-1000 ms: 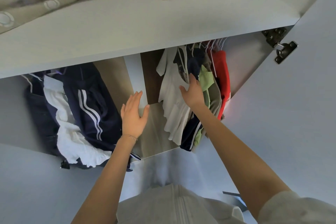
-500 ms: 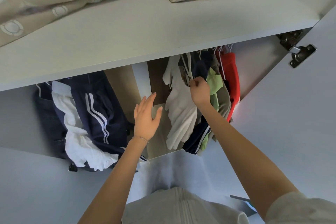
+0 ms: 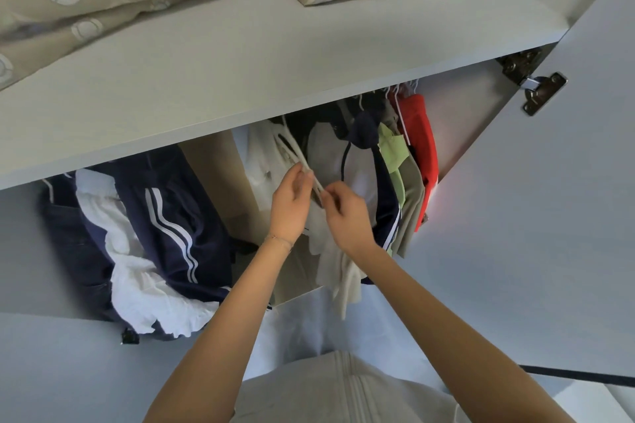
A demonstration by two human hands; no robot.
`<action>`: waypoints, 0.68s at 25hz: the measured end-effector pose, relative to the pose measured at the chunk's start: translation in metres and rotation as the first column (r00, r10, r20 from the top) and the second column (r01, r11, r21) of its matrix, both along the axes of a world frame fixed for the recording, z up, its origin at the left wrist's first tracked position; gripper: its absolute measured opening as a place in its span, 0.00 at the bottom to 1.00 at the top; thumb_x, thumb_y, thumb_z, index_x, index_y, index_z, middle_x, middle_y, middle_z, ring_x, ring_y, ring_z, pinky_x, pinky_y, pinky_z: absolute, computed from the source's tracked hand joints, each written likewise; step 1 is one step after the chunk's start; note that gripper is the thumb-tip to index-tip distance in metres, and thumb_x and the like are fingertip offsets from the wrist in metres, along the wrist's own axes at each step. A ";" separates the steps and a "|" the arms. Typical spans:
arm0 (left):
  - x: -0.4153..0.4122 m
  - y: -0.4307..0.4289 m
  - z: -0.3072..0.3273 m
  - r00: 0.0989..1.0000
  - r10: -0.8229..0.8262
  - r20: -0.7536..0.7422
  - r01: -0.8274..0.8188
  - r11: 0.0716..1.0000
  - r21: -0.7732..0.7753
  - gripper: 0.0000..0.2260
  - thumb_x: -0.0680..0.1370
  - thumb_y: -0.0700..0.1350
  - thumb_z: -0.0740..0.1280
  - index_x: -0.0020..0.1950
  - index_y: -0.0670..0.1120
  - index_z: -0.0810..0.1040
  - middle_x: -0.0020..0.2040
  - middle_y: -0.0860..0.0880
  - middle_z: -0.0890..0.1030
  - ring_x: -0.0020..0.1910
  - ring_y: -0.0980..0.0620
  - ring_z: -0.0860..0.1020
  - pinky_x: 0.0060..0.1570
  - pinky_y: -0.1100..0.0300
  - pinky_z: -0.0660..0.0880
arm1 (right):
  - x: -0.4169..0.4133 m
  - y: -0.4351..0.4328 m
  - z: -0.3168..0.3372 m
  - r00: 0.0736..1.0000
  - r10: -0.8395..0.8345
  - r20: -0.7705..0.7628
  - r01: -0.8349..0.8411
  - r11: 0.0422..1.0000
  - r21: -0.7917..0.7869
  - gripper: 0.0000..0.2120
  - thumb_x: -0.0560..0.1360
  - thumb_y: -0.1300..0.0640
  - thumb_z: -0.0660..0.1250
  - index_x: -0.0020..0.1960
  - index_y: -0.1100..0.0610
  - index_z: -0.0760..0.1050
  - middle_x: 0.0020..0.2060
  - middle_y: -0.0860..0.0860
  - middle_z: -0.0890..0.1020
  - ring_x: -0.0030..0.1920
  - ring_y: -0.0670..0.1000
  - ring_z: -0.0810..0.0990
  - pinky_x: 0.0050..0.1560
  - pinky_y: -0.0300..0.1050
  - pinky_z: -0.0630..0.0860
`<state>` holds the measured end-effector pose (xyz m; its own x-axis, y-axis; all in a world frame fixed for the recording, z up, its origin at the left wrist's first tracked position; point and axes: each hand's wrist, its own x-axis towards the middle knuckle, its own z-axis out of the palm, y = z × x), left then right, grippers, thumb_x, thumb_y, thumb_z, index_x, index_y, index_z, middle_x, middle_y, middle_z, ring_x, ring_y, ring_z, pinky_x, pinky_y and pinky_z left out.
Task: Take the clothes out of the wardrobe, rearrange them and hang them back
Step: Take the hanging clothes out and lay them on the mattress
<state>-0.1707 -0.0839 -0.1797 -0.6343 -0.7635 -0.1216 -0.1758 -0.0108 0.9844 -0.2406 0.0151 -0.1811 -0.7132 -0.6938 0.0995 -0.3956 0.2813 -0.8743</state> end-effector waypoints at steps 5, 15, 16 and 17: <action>-0.001 -0.012 -0.002 0.996 0.073 -0.050 -0.055 0.956 0.289 0.14 0.81 0.48 0.63 0.62 0.40 0.75 0.54 0.40 0.80 0.53 0.47 0.80 0.52 0.56 0.80 | 0.011 0.009 -0.013 0.992 0.084 -0.092 -0.074 0.991 0.107 0.09 0.82 0.57 0.59 0.49 0.60 0.74 0.35 0.52 0.76 0.32 0.46 0.72 0.33 0.40 0.68; 0.010 -0.002 -0.029 0.999 0.033 0.035 -0.042 0.946 0.320 0.03 0.79 0.43 0.66 0.51 0.46 0.78 0.49 0.44 0.81 0.47 0.51 0.80 0.47 0.61 0.79 | -0.091 0.004 -0.006 0.959 -0.163 -0.234 0.224 0.939 0.262 0.21 0.79 0.58 0.62 0.71 0.62 0.66 0.66 0.58 0.73 0.66 0.57 0.70 0.63 0.47 0.67; 0.010 -0.002 -0.029 0.999 0.030 0.032 -0.038 0.949 0.313 0.03 0.79 0.44 0.66 0.51 0.47 0.78 0.49 0.45 0.81 0.47 0.51 0.80 0.46 0.61 0.79 | -0.096 0.000 -0.008 0.967 -0.167 -0.194 0.217 0.937 0.274 0.21 0.79 0.58 0.62 0.70 0.62 0.66 0.64 0.59 0.73 0.63 0.57 0.72 0.59 0.46 0.69; 0.009 -0.003 -0.028 0.999 0.027 0.029 -0.034 0.952 0.305 0.03 0.79 0.44 0.66 0.51 0.47 0.78 0.49 0.45 0.81 0.47 0.50 0.80 0.46 0.61 0.79 | -0.101 -0.004 -0.010 0.973 -0.173 -0.153 0.210 0.938 0.277 0.19 0.80 0.59 0.61 0.69 0.62 0.67 0.60 0.58 0.75 0.57 0.56 0.74 0.52 0.44 0.69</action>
